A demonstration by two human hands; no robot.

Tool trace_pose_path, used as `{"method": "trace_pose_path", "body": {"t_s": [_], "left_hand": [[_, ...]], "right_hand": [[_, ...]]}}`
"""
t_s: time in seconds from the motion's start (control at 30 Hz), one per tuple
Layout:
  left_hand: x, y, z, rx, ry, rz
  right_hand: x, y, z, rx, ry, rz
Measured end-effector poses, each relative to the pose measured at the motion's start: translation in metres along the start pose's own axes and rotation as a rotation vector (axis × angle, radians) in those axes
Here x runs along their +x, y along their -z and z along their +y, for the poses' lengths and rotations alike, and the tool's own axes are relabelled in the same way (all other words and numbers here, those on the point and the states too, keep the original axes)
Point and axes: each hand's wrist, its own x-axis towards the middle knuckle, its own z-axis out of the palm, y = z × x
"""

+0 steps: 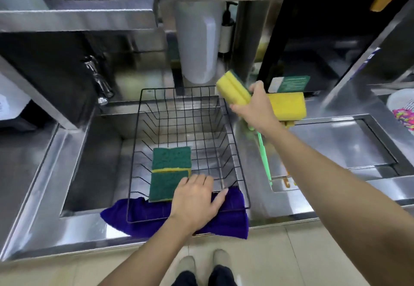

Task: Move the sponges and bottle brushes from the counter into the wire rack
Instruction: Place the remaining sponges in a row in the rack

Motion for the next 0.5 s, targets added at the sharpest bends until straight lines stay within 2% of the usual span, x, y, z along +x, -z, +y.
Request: {"method": "trace_pose_path", "body": {"t_s": [0.07,0.33,0.5], "left_hand": [[-0.007,-0.002,-0.025,0.033,0.033,0.039],[-0.003,-0.008,-0.023,-0.037,0.012,0.183],[-0.007,-0.014,-0.027,-0.07,-0.03,0.225]], "right_hand": [[-0.004,-0.036,-0.021,-0.073,0.082,-0.1],[-0.002,-0.092,-0.024,-0.482,0.338,-0.363],[-0.007,-0.129,-0.023,-0.698,0.462,-0.409]]}}
